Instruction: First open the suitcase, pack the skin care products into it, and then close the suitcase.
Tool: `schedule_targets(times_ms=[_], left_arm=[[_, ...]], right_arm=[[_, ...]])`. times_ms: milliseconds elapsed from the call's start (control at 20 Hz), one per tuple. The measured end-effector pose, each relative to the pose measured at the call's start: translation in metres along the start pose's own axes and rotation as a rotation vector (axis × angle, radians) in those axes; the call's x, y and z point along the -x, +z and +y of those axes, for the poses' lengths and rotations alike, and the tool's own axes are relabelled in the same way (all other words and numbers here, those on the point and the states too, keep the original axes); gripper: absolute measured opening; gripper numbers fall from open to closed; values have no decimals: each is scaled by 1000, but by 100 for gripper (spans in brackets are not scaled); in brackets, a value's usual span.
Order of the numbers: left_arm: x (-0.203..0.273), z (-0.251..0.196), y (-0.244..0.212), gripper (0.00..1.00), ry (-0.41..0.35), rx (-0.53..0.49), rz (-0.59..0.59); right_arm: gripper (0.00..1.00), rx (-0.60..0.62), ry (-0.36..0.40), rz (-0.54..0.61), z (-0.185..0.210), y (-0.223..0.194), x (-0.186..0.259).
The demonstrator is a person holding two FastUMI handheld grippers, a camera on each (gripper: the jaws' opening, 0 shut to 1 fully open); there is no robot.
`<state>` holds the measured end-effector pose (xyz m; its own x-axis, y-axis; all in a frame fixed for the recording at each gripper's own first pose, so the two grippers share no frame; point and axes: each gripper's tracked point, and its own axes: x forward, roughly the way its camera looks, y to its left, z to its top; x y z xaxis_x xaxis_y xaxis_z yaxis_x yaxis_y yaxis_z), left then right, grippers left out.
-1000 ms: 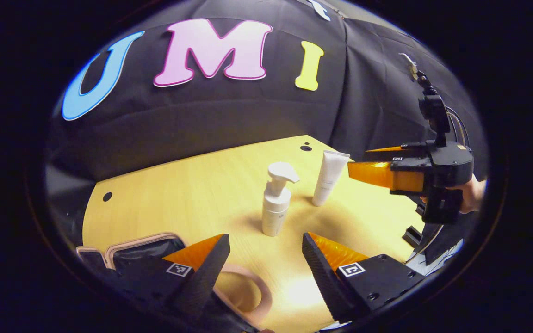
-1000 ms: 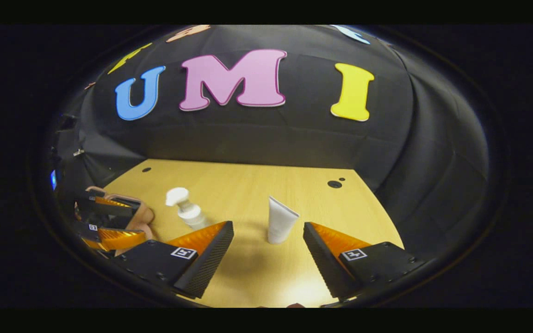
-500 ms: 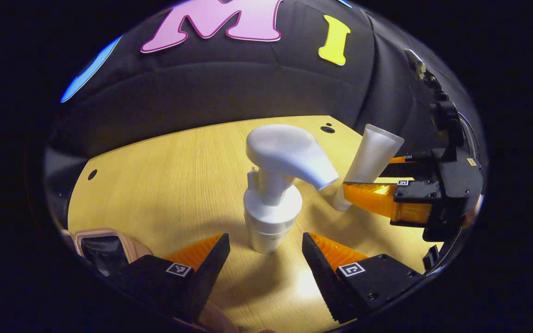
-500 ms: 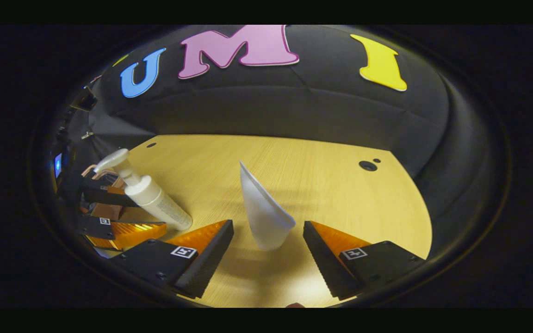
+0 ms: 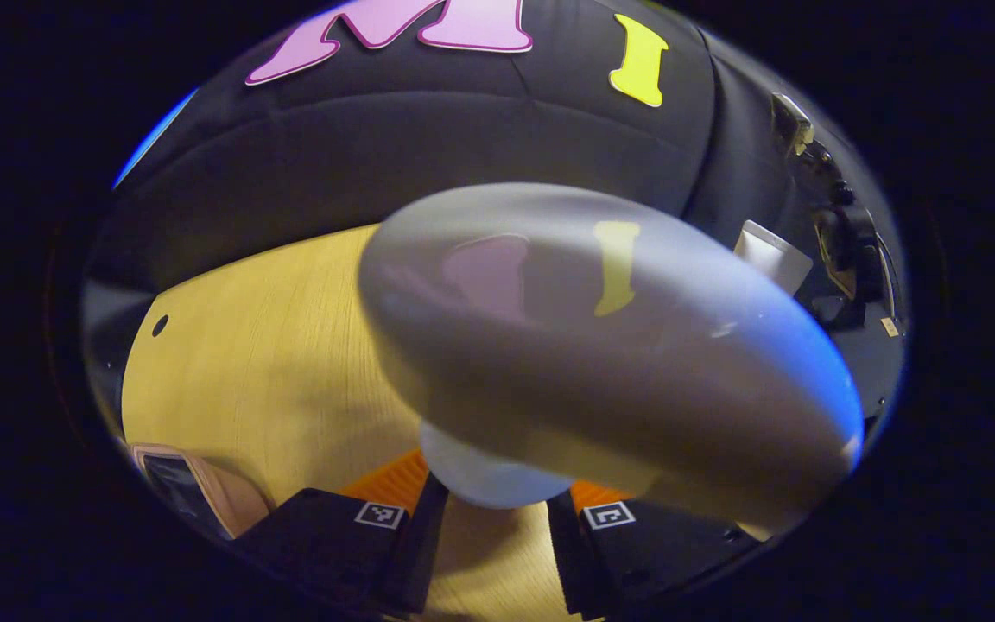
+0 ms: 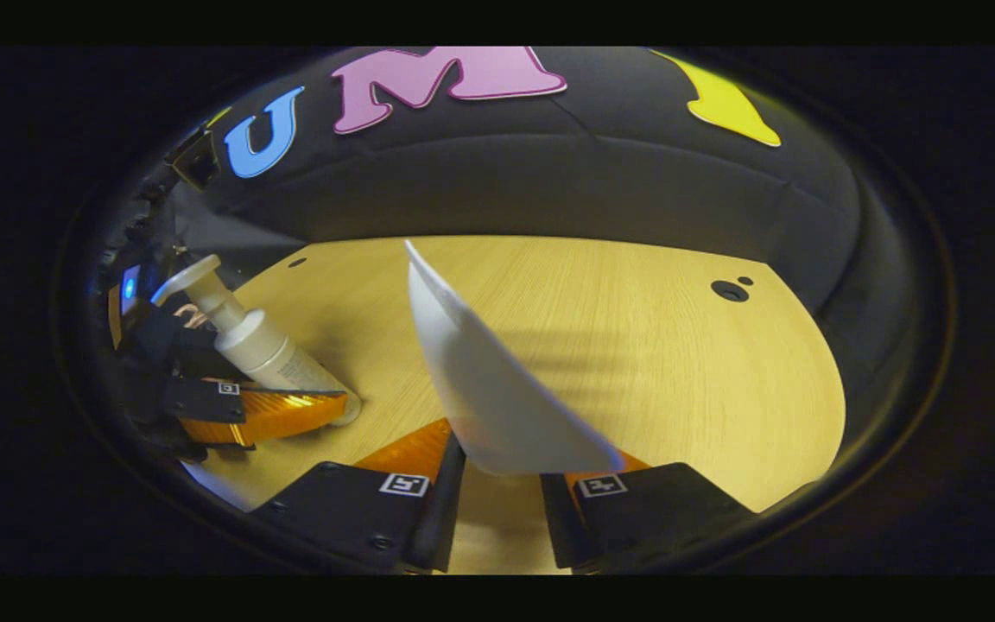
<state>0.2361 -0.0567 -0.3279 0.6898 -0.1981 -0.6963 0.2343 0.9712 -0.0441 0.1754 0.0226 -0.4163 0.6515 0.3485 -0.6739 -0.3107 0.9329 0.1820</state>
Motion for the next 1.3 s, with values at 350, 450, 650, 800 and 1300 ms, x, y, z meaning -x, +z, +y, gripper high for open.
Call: schedule_targets(times_ms=[350, 450, 650, 800, 1300], left_arm=[[97, 16, -2, 58, -39, 21, 6], [143, 36, -10, 58, -37, 24, 27], [215, 97, -59, 58, -4, 39, 210], [241, 140, -123, 58, -19, 53, 416], [195, 214, -247, 55, 18, 203, 808]], right_arm=[[44, 76, 66, -51, 50, 20, 56], [44, 58, 103, -80, 76, 30, 79], [44, 24, 169, -138, 129, 51, 117], [44, -6, 208, -173, 165, 65, 133], [44, 20, 213, -129, 224, 43, 163]])
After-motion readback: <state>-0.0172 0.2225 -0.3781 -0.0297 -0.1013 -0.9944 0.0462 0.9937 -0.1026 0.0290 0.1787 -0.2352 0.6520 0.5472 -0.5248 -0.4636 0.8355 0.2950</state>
